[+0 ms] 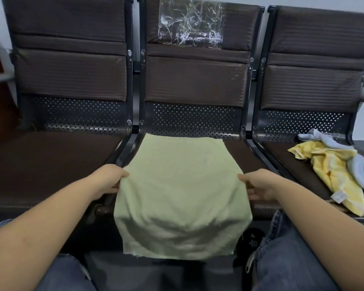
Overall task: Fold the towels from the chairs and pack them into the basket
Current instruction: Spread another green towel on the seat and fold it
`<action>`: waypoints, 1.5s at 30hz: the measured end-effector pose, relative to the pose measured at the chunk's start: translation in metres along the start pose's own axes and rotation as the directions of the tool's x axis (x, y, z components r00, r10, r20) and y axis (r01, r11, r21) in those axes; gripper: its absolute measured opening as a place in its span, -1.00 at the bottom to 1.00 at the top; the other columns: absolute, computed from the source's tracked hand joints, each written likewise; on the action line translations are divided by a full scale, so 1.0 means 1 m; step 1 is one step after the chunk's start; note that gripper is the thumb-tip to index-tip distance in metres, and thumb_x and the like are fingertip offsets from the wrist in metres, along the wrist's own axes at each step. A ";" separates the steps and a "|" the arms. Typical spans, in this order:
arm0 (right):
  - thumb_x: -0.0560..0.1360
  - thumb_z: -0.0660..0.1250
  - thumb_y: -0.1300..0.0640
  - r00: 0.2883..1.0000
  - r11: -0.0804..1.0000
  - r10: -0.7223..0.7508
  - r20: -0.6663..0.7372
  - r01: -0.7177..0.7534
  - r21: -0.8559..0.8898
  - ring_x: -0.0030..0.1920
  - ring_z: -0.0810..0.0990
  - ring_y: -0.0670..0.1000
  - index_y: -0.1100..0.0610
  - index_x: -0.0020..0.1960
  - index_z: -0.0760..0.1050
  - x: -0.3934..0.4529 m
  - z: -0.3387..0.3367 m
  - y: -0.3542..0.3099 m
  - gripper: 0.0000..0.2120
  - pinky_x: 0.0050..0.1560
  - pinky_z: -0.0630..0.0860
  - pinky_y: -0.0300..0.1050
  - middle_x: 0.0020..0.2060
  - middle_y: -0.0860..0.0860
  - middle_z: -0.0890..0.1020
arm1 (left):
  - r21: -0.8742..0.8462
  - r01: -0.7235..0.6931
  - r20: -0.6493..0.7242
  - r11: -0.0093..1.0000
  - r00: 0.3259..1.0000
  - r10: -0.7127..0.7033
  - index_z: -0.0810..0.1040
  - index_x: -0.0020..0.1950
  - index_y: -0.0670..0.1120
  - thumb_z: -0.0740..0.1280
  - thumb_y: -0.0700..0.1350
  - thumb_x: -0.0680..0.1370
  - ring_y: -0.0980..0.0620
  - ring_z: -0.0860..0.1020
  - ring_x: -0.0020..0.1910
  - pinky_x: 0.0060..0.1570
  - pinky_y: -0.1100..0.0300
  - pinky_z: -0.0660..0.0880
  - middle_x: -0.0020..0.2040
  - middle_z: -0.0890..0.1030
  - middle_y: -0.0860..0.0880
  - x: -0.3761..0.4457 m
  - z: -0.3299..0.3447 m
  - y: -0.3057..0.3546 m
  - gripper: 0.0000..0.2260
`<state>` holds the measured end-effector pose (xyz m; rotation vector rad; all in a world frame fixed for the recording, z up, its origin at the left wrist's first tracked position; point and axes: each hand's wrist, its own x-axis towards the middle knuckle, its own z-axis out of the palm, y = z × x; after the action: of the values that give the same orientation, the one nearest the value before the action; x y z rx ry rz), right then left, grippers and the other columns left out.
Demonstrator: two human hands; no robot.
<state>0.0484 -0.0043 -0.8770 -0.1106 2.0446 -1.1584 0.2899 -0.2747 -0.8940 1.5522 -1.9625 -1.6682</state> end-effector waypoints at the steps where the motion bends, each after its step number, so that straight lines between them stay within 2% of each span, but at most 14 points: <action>1: 0.59 0.25 0.20 0.999 0.998 -0.038 0.018 0.037 0.054 -0.21 0.55 0.06 0.25 -0.11 0.48 -0.001 -0.003 -0.001 -0.86 -0.19 0.51 -0.07 -0.18 0.11 0.59 | -0.067 -0.021 0.002 0.998 1.000 0.021 0.45 0.16 -0.20 0.25 -0.25 0.58 -0.08 0.55 -0.03 -0.23 0.14 0.46 0.05 0.58 -0.17 0.000 -0.002 0.001 -0.83; 3: 0.59 0.23 0.24 0.991 0.988 -0.122 0.054 0.116 0.098 -0.18 0.53 0.03 0.20 -0.11 0.47 -0.005 -0.010 -0.005 -0.89 -0.13 0.49 -0.08 -0.18 0.08 0.58 | -0.139 -0.089 -0.023 0.986 0.996 0.086 0.38 0.21 -0.08 0.28 -0.29 0.56 -0.08 0.56 -0.04 -0.23 0.12 0.48 0.08 0.55 -0.15 0.001 -0.009 0.001 -0.74; 6: 0.57 0.23 0.30 0.974 0.979 -0.194 0.116 0.185 0.084 -0.06 0.54 0.02 0.15 0.05 0.54 -0.008 -0.020 -0.006 -0.85 -0.02 0.46 -0.10 -0.07 0.06 0.63 | -0.125 -0.136 0.084 0.983 0.986 0.147 0.53 0.12 -0.03 0.24 -0.32 0.57 -0.07 0.57 0.02 -0.08 0.10 0.50 0.11 0.59 -0.11 -0.003 -0.016 0.001 -0.77; 11: 0.42 0.43 0.31 0.951 0.918 -0.249 0.183 0.292 -0.268 0.14 0.59 0.09 0.07 0.09 0.62 -0.009 -0.031 0.001 -0.71 0.32 0.42 0.01 0.08 0.09 0.65 | -0.033 -0.162 0.210 0.986 0.964 0.165 0.64 0.00 -0.04 0.37 -0.33 0.48 -0.07 0.59 0.12 0.24 0.01 0.46 0.09 0.65 -0.11 -0.009 -0.027 -0.001 -0.78; 14: 0.35 0.52 0.23 0.947 0.741 -0.299 0.121 0.310 -0.596 0.14 0.55 -0.02 0.05 0.13 0.61 -0.012 -0.030 -0.002 -0.63 0.22 0.41 -0.17 0.07 -0.04 0.60 | 0.136 -0.262 0.152 0.955 0.959 0.241 0.64 0.08 -0.04 0.45 -0.33 0.42 0.05 0.60 0.03 0.12 0.18 0.47 0.01 0.65 -0.03 -0.016 -0.031 -0.001 -0.70; 17: 0.42 0.48 0.15 0.914 0.627 -0.396 0.087 0.339 -0.701 0.01 0.59 -0.03 0.10 0.03 0.64 -0.014 -0.027 -0.005 -0.81 -0.02 0.43 -0.20 -0.06 -0.03 0.65 | 0.511 -0.368 0.050 0.777 0.915 0.400 0.66 0.08 0.00 0.48 -0.17 0.44 0.12 0.55 -0.01 0.03 0.22 0.40 -0.04 0.64 0.05 -0.020 -0.033 0.000 -0.77; 20: 0.51 0.37 0.04 0.880 0.545 -0.469 0.074 0.355 -0.759 -0.18 0.56 -0.02 0.04 -0.20 0.58 -0.019 -0.026 -0.009 -0.87 -0.24 0.40 -0.16 -0.26 -0.04 0.61 | 0.668 -0.402 0.047 0.626 0.863 0.504 0.66 0.02 0.04 0.39 -0.07 0.52 0.10 0.51 -0.03 -0.03 0.17 0.39 -0.02 0.63 0.05 -0.026 -0.034 0.003 -0.89; 24: 0.58 0.24 0.01 0.823 0.656 -0.567 0.021 0.466 -0.594 -0.16 0.53 -0.02 0.14 -0.10 0.57 -0.032 -0.028 -0.012 -0.76 -0.18 0.39 -0.12 -0.18 0.01 0.61 | 0.477 -0.549 -0.028 0.686 0.771 0.636 0.53 -0.22 0.10 0.33 -0.09 0.56 0.09 0.48 0.00 0.09 0.12 0.35 -0.05 0.53 0.08 -0.028 -0.043 0.004 -0.83; 26: 0.60 0.20 -0.01 0.812 0.709 -0.584 -0.017 0.499 -0.499 -0.20 0.52 -0.05 0.13 -0.14 0.57 -0.037 -0.030 -0.013 -0.72 -0.22 0.38 -0.14 -0.23 -0.01 0.61 | 0.291 -0.552 -0.007 0.782 0.816 0.578 0.57 -0.28 0.06 0.33 0.06 0.53 0.07 0.54 -0.03 0.05 0.08 0.39 -0.16 0.62 0.09 -0.028 -0.050 0.002 -0.80; 28: 0.59 0.21 -0.02 0.823 0.741 -0.568 -0.012 0.505 -0.443 -0.20 0.56 0.00 0.12 -0.14 0.59 -0.038 -0.033 -0.013 -0.70 -0.19 0.40 -0.11 -0.26 0.01 0.64 | 0.146 -0.527 0.062 0.838 0.850 0.524 0.62 -0.23 0.03 0.36 0.35 0.34 0.07 0.57 -0.08 0.07 0.06 0.42 -0.22 0.67 0.07 -0.030 -0.056 -0.001 -0.62; 31: 0.59 0.20 -0.04 0.864 0.769 -0.503 0.005 0.450 -0.454 -0.23 0.57 -0.01 0.16 -0.08 0.62 -0.037 -0.035 -0.011 -0.67 -0.22 0.40 -0.13 -0.26 0.05 0.66 | 0.064 -0.482 0.133 0.874 0.872 0.471 0.63 -0.19 -0.03 0.40 0.50 0.07 0.05 0.58 -0.08 0.09 0.04 0.42 -0.16 0.69 0.01 -0.029 -0.061 -0.003 -0.35; 37: 0.61 0.17 0.01 0.849 0.647 -0.528 -0.008 0.396 -0.652 -0.09 0.59 0.15 0.21 -0.08 0.59 -0.015 -0.031 -0.013 -0.67 -0.10 0.46 -0.03 -0.16 0.14 0.66 | 0.298 -0.453 0.018 0.840 0.882 0.470 0.48 -0.30 -0.09 0.32 0.08 0.53 0.00 0.46 -0.28 -0.21 0.07 0.32 -0.38 0.55 0.03 -0.007 -0.044 0.003 -0.69; 41: 0.64 0.10 0.01 0.763 0.606 -0.627 -0.157 0.351 -0.714 0.12 0.53 0.20 0.17 0.22 0.52 0.005 -0.015 -0.026 -0.66 -0.03 0.40 -0.03 0.09 0.16 0.61 | 0.457 -0.459 -0.190 0.762 0.786 0.588 0.46 -0.24 -0.11 0.27 0.07 0.58 -0.03 0.46 -0.28 -0.35 0.10 0.26 -0.31 0.52 -0.06 0.015 -0.029 0.021 -0.70; 45: 0.65 0.02 -0.01 0.709 0.552 -0.679 -0.190 0.324 -0.768 0.05 0.53 0.21 0.16 0.20 0.49 0.034 0.008 -0.035 -0.64 -0.14 0.37 -0.04 0.02 0.17 0.61 | 0.480 -0.406 -0.294 0.778 0.760 0.579 0.45 -0.15 -0.14 0.23 0.07 0.59 -0.11 0.47 -0.18 -0.32 0.08 0.25 -0.24 0.52 -0.09 0.043 -0.012 0.028 -0.71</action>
<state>0.0198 -0.0452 -0.8724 -0.9747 2.9478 -0.6772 0.2612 -0.3188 -0.8885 1.1745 -2.2594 -0.6765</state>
